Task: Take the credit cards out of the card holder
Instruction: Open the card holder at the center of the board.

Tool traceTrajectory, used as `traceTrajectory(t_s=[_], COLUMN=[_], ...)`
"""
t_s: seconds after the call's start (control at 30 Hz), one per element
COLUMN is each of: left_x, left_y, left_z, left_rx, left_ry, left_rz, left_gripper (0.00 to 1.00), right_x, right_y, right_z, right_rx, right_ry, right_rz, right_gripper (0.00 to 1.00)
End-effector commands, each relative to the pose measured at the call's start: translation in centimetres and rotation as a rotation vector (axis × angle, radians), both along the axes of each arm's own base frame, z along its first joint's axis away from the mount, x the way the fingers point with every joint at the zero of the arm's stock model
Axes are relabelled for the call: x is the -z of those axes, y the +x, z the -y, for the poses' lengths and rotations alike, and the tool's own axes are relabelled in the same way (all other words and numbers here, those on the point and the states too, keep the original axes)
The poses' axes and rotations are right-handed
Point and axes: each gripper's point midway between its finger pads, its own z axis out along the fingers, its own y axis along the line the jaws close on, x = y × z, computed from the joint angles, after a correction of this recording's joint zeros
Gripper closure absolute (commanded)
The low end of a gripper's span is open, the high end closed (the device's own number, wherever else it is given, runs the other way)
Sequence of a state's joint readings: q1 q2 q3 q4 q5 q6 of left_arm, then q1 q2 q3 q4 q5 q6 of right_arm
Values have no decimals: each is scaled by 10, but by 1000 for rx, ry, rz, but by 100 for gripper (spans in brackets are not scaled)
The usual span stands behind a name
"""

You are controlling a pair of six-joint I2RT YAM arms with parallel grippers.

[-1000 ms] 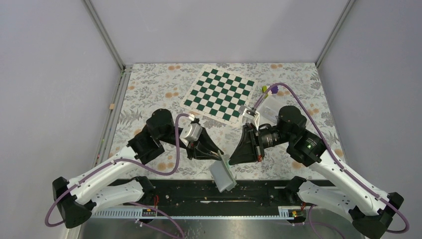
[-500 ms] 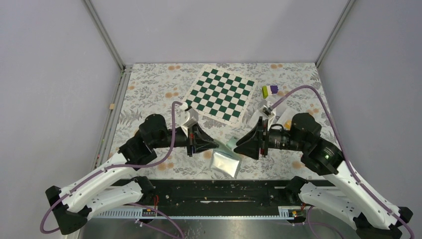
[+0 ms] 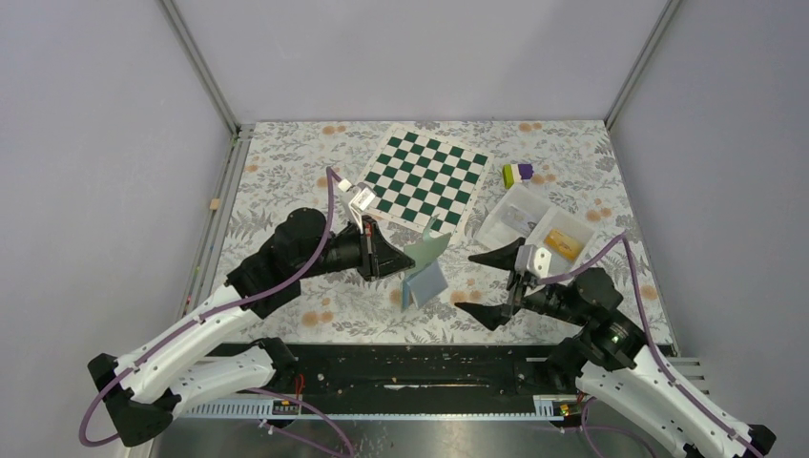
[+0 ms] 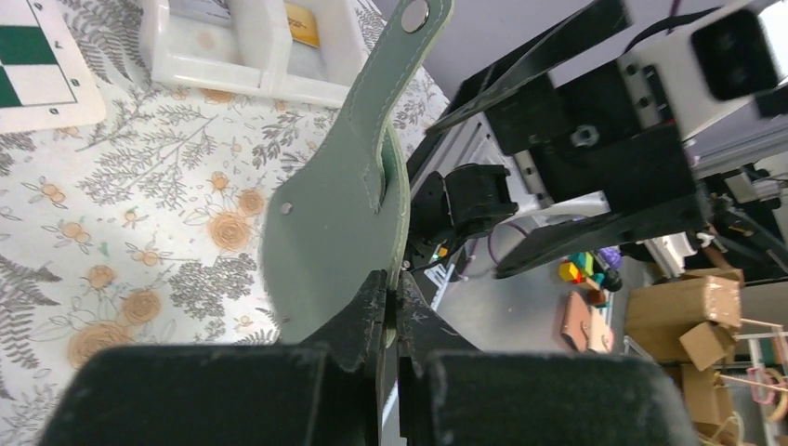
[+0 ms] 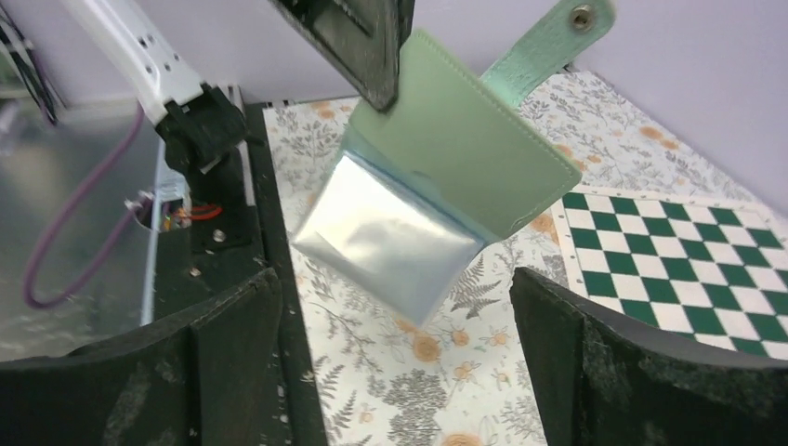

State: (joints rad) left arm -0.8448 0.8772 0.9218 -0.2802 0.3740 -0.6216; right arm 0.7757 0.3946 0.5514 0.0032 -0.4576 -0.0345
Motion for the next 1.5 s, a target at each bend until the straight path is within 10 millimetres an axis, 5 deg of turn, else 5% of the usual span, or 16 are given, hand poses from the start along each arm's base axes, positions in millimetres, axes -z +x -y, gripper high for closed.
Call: traceTrajectory(t_s=[0.0,0.2,0.57,0.87,1.2,1.47], left_x=[-43,-46,-66,-67,-59,-41], left_y=[-5,-1,5,0,-4,-11], left_z=[3,1,-6,-2,0,9], left_rx=[-3,-44,-112,-86,-62,26], left_ry=[-128,-139,-150,-170,-160,-99], left_rz=[-32,-71,-98,-140,-161,-172], left_gripper=[100,100,100,100,100,100], right_x=[-25,4,24,1,1,-11], right_y=[2,16,31,46,38,40], right_z=[-5,-12,-24,-19,-26,-27], right_rx=[-34,-7,55,203,146,149], right_ry=[57,17,-69,24,57,45], right_rz=[326,503,590,599,531,496], right_gripper=[1,3,1,1,12,10])
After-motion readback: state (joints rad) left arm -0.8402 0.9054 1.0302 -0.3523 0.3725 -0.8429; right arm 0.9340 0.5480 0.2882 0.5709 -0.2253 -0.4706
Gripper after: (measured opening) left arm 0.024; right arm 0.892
